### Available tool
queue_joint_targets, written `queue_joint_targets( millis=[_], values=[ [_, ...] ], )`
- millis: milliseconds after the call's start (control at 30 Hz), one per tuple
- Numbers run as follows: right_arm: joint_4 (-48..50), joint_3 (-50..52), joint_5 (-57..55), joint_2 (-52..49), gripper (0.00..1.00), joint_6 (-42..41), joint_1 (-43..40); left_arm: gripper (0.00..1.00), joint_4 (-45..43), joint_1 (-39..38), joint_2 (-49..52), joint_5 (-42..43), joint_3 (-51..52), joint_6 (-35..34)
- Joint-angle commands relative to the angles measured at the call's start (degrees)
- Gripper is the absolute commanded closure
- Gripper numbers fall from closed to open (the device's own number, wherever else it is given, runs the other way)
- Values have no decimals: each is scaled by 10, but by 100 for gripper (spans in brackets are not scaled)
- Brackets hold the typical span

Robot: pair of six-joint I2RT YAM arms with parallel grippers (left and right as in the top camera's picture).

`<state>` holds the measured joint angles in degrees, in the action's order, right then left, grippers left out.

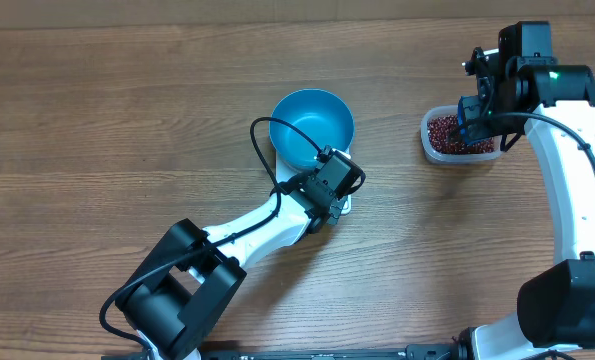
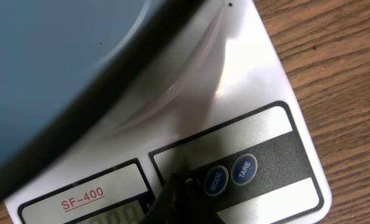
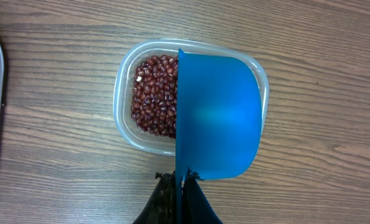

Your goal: Scoop item into bowl and weigh 150g on scale

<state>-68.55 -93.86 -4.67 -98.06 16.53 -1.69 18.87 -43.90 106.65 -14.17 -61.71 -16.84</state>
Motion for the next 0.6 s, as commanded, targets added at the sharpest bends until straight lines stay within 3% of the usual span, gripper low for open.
queue_joint_targets(
  millis=[0, 567],
  values=[
    [4, -14, 5, 2, 96, -5, 1, 96, 19, -4, 22, 7, -11, -10],
    [7, -13, 5, 2, 96, -5, 1, 96, 36, -4, -24, 32, -38, -10]
  ],
)
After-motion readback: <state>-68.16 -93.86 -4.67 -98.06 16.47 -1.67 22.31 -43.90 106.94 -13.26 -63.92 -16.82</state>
